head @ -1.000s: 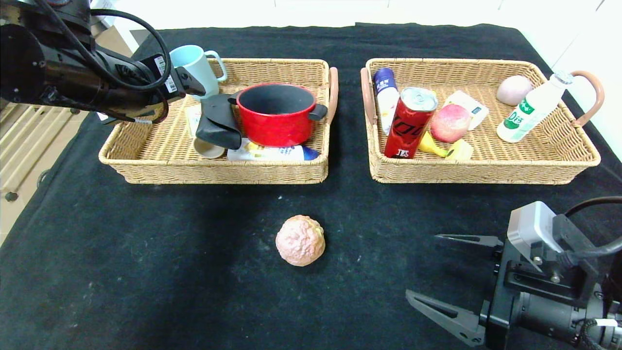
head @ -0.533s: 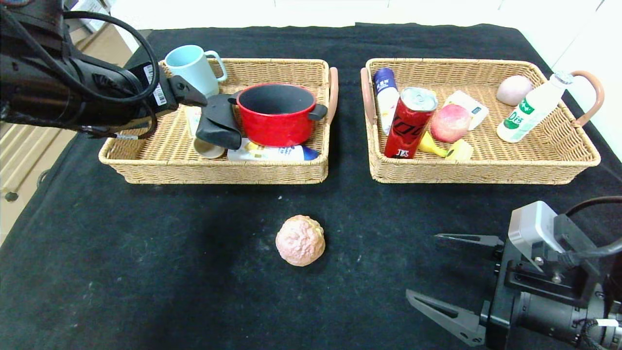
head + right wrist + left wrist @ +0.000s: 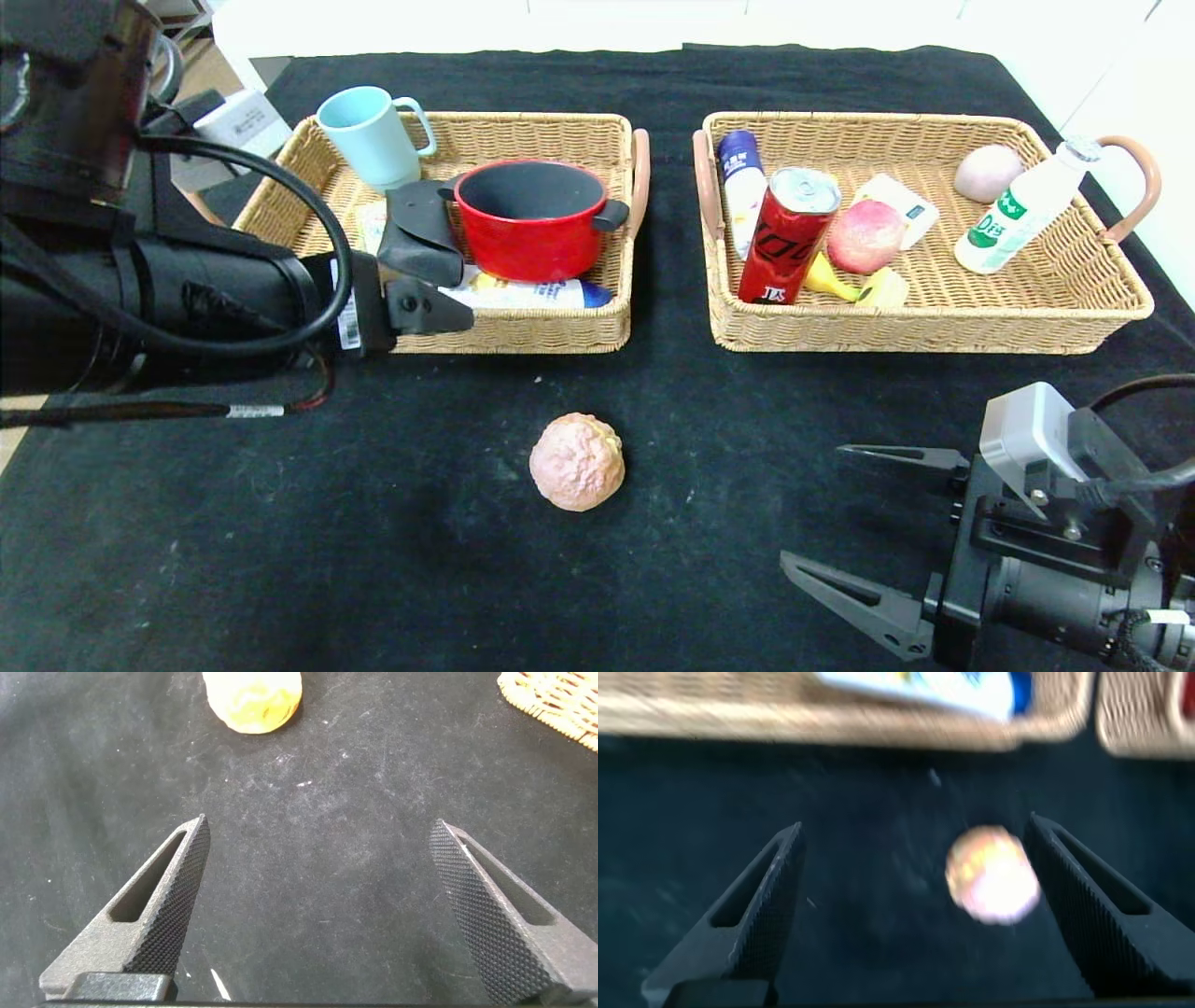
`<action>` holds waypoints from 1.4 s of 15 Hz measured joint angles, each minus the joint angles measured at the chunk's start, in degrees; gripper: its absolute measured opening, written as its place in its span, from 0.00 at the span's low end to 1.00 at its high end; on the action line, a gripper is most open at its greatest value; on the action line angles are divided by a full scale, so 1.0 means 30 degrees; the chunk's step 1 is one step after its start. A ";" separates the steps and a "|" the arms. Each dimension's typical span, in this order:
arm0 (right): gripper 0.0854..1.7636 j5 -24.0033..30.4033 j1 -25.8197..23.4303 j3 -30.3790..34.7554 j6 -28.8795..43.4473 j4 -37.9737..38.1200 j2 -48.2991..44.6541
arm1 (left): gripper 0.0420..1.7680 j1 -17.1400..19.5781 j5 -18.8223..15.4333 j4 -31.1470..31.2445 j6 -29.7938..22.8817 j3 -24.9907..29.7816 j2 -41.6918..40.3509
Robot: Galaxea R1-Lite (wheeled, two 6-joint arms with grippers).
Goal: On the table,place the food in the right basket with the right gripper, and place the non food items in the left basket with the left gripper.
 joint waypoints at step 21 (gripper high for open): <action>0.97 0.0028 -0.0130 0.0167 0.0000 -0.0947 -0.0004 | 0.97 -0.5652 0.2060 0.1426 -0.0175 0.0158 0.4470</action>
